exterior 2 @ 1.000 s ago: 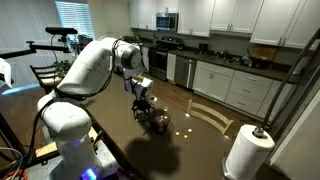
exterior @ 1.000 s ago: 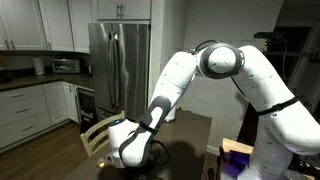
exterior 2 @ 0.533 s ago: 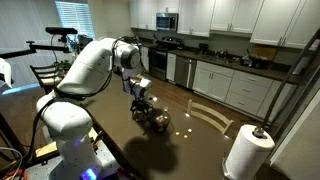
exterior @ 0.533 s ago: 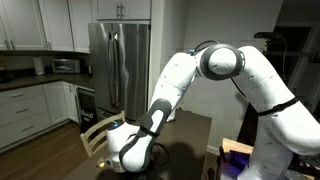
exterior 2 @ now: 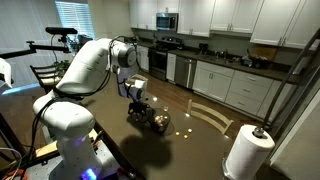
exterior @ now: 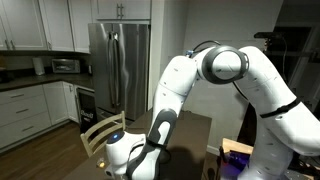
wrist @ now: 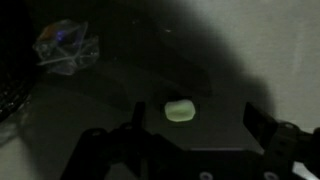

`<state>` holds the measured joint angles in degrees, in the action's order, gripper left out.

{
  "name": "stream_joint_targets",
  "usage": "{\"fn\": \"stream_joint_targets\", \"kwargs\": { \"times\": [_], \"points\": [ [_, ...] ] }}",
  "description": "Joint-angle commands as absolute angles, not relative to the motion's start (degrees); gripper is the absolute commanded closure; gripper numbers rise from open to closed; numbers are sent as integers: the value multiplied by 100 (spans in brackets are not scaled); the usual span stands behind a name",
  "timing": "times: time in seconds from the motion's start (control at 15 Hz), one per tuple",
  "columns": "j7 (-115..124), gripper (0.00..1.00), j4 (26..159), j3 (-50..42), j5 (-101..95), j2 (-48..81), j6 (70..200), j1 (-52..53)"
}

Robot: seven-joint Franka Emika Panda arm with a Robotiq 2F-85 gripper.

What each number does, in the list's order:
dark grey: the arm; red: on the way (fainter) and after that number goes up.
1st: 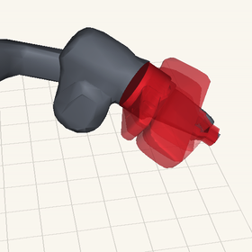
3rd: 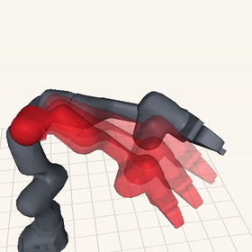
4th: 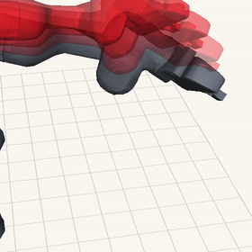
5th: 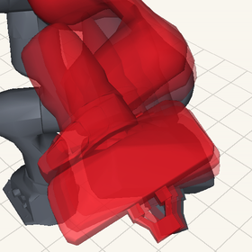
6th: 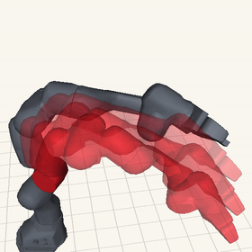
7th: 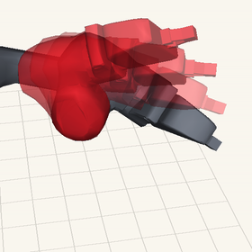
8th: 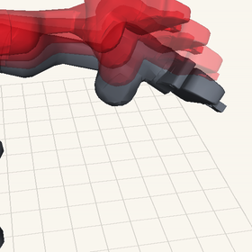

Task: Put the plastic wrapper in the basket then put 3 the yellow objects in the basket, then put a plastic wrapper in the basket

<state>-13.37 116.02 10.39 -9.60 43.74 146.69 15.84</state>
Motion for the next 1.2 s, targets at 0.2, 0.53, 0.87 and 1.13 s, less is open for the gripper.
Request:
{"fn": "stream_joint_targets", "kwargs": {
  "times": [0.2,0.53,0.87,1.13],
  "points": [
    [-773,40,11731,589,-1652,4564,15289,2093],
    [-577,72,11729,465,-1854,4548,15349,2257],
    [-506,95,11738,440,-1879,4462,15191,2301],
    [-521,94,11899,503,-1833,4136,15025,2270]
  ]
}}
